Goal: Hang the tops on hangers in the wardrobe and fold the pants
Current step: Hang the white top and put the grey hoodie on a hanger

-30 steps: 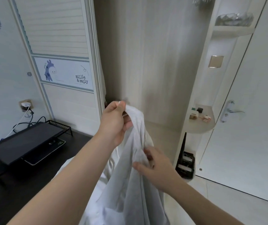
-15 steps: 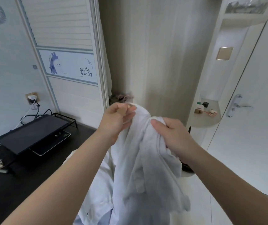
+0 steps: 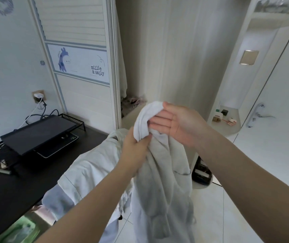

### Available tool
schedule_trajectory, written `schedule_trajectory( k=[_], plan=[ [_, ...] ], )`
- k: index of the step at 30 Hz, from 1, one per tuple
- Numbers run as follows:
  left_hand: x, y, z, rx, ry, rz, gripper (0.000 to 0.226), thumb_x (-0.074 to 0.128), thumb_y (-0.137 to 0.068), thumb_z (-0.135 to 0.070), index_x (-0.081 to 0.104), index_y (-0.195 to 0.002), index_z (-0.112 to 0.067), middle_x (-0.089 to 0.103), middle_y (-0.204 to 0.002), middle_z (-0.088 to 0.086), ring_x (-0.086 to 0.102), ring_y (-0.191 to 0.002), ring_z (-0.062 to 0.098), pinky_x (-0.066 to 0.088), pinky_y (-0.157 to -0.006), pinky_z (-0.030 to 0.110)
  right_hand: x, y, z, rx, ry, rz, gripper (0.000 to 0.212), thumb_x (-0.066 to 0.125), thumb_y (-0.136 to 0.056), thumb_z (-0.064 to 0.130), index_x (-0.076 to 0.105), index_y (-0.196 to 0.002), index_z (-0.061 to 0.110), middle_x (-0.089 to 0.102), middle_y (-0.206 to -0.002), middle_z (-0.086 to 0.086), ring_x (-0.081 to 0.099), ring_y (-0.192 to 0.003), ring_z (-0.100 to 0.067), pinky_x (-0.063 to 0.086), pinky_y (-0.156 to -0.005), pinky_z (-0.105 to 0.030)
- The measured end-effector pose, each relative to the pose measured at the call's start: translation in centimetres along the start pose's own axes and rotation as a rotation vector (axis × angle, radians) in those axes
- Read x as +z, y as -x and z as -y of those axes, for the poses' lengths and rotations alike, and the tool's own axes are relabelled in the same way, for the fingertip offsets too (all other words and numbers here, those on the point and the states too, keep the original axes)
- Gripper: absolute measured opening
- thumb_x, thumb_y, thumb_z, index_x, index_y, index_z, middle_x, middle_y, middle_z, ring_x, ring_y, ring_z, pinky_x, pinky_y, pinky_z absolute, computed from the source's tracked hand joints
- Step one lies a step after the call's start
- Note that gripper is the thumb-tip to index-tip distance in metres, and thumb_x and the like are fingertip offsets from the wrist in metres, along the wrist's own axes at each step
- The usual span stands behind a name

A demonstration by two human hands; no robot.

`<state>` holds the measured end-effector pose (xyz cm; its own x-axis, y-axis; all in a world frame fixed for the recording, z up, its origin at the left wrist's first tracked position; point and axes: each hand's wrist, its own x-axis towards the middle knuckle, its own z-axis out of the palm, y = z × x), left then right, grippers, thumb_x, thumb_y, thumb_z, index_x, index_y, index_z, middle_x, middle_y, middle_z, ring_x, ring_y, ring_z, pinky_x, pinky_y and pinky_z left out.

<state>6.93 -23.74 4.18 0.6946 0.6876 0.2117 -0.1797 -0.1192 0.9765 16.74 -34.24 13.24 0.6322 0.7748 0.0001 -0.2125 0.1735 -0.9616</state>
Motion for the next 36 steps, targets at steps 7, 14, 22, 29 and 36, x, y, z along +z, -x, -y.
schedule_trajectory(
  k=[7, 14, 22, 29, 36],
  plan=[
    [-2.1, -0.9, 0.1, -0.238, 0.260, 0.140, 0.020, 0.059, -0.101, -0.023, 0.069, -0.118, -0.022, 0.076, -0.112, 0.000, 0.072, -0.107, 0.017, 0.058, -0.088, 0.032, -3.9, 2.1, -5.0, -0.095, 0.806, 0.008, 0.087, 0.076, -0.078, 0.055, 0.034, -0.152, 0.037, 0.035, -0.154, 0.021, 0.036, -0.137, -0.001, 0.034, -0.112, -0.035],
    [-2.5, -1.9, -0.1, -0.267, 0.205, 0.144, 0.009, 0.063, -0.098, -0.037, 0.069, -0.101, -0.031, 0.077, -0.092, -0.017, 0.073, -0.085, 0.000, 0.055, -0.063, 0.013, -5.4, 3.3, -11.7, 0.197, 0.893, 0.289, 0.040, 0.071, -0.090, 0.036, 0.060, -0.129, 0.040, 0.067, -0.122, 0.023, 0.061, -0.112, 0.005, 0.049, -0.101, -0.028],
    [-4.6, -5.1, -1.3, -0.126, -0.006, 0.103, 0.016, 0.060, -0.099, -0.041, 0.070, -0.110, -0.035, 0.076, -0.102, -0.017, 0.072, -0.093, 0.002, 0.056, -0.072, 0.016, -4.3, 2.5, -9.5, -0.056, 1.198, 0.091, 0.048, 0.047, -0.104, 0.042, 0.060, -0.082, 0.002, 0.062, -0.080, -0.016, 0.058, -0.076, -0.029, 0.042, -0.070, -0.038],
    [-5.1, -5.1, 0.9, 0.021, -0.610, -0.205, 0.050, 0.065, -0.091, -0.044, 0.050, -0.135, -0.026, 0.053, -0.134, 0.001, 0.048, -0.125, 0.027, 0.042, -0.104, 0.045, -3.9, 1.7, -7.2, -0.119, 1.036, -0.109, 0.051, 0.047, -0.104, 0.043, 0.038, -0.061, 0.017, 0.042, -0.058, 0.001, 0.040, -0.052, -0.009, 0.030, -0.056, -0.026],
    [-1.6, 4.1, 6.2, 0.237, -0.444, 0.137, 0.051, 0.063, -0.079, -0.062, 0.053, -0.117, -0.031, 0.053, -0.115, -0.014, 0.055, -0.103, 0.005, 0.041, -0.086, 0.017, -4.3, 1.1, -4.6, -0.060, 0.362, -0.389, 0.041, 0.059, -0.099, 0.041, 0.073, -0.080, 0.008, 0.076, -0.076, -0.005, 0.073, -0.067, -0.015, 0.055, -0.057, -0.026]
  ],
)
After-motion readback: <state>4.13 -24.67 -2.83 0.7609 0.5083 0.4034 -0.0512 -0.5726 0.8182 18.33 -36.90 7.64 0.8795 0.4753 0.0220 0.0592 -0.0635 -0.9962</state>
